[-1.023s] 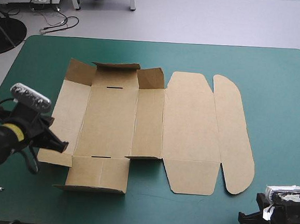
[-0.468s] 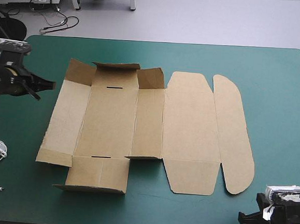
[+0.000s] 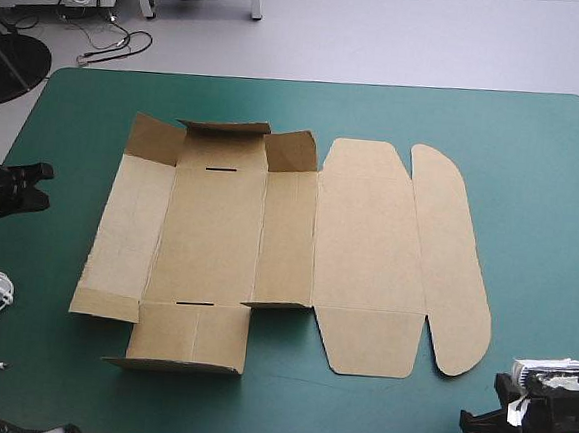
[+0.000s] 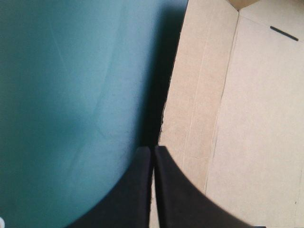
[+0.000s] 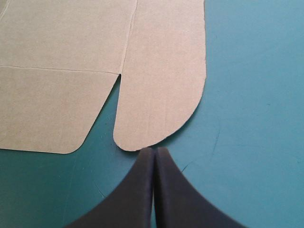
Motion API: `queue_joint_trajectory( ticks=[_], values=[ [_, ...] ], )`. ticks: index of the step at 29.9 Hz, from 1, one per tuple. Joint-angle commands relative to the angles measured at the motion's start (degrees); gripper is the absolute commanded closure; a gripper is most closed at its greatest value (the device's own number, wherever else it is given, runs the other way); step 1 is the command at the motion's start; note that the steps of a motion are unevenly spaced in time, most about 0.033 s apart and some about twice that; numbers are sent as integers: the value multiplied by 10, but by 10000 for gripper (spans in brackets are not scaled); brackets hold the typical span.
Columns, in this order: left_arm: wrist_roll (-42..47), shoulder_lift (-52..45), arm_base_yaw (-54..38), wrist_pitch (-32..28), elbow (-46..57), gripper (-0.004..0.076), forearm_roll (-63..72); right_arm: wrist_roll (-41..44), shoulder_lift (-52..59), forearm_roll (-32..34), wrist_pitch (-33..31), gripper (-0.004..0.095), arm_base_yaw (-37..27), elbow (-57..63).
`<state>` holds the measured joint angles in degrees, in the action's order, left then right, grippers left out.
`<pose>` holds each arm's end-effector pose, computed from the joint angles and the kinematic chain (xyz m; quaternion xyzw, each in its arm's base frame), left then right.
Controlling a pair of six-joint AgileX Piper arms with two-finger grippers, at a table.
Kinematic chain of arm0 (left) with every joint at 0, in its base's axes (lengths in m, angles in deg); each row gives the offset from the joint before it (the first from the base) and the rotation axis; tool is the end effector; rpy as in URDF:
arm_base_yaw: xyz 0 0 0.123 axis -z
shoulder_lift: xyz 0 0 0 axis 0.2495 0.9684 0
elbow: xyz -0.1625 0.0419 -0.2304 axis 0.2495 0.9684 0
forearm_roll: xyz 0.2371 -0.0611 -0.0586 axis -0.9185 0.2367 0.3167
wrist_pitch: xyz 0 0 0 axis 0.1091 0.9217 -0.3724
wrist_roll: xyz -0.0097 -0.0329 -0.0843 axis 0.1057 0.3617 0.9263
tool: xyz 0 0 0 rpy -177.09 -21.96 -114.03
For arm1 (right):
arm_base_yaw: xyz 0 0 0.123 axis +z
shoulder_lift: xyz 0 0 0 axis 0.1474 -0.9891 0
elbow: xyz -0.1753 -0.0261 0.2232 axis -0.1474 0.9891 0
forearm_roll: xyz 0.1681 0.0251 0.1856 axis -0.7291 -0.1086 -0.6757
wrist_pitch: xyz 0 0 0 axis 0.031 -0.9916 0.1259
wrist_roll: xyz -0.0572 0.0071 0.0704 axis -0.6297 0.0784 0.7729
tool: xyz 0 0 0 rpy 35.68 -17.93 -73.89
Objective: Fold the box
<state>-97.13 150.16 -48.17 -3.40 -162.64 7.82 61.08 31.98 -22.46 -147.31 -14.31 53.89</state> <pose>0.2786 0.1330 0.3258 -0.1473 0.9473 -0.1735 0.2255 0.0281 0.0147 0.2695 -0.0357 0.9031 0.0466 0.4254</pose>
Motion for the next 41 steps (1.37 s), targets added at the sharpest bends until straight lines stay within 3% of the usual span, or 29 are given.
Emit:
queue_joint_trajectory(
  ticks=[1, 6, 9, 12, 17, 19, 27, 32, 41],
  values=[
    [-3, -2, 2, 37, -13, 708, 32, -1, -10, -8, 32, 928, 1, -14],
    [-3, 13, 2, 37, -13, 699, 12, -1, -10, -8, 32, 928, 1, -14],
    [-3, 14, 2, 37, -13, 645, 12, -1, -10, -8, 32, 928, 1, -14],
    [-3, 14, 12, 37, -13, 535, 7, -1, -10, -8, 32, 928, 1, -14],
    [-3, 19, 53, 37, -13, 264, -41, 0, -10, -8, 32, 928, 1, -14],
    [3, 29, 74, 37, -13, 210, -47, 0, -10, -8, 32, 928, 1, -14],
    [14, 73, 120, 37, -12, 223, -47, 0, -10, -8, 32, 928, 1, -14],
    [14, 84, 120, 37, 5, 274, -45, 0, -10, -8, 32, 928, 1, -14],
    [-62, 84, 120, 41, 95, 361, 65, 0, -10, -8, 32, 928, 1, -14]
  ],
)
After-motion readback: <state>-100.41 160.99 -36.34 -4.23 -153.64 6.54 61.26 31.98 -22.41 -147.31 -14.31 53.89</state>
